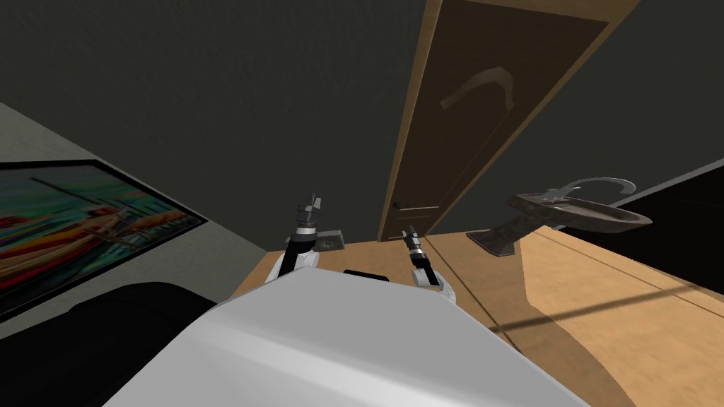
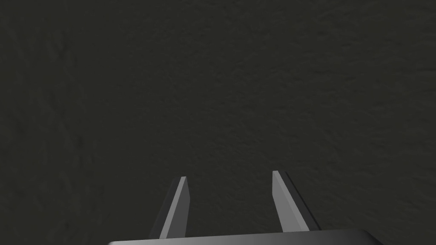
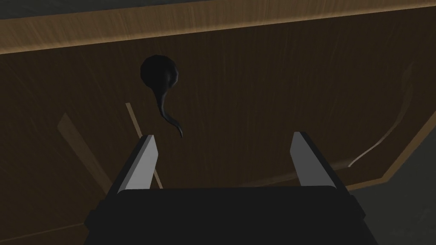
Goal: Pull the door open
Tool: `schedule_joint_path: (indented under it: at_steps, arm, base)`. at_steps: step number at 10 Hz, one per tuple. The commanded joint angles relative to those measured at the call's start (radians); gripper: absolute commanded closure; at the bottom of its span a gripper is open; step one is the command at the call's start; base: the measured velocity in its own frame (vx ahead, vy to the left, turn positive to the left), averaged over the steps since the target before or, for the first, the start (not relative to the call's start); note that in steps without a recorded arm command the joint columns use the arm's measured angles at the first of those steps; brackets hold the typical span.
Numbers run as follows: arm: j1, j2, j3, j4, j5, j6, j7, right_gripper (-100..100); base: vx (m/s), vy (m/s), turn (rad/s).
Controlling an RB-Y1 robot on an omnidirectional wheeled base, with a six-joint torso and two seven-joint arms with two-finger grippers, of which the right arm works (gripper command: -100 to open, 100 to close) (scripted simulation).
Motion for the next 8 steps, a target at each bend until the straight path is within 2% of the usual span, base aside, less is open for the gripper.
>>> schedule_joint_path:
  at_steps: [1,8]
  arm:
    - [-0.012,-0.011,0.006,0.032,-0.003,-0.002,0.000,-100]
    - [-0.079,-0.057,0.029,0.188,-0.017,-0.017,-0.005,-100]
  base:
    - [0.073,-0.062,0.080]
    - [0.080,-0.067,0.086]
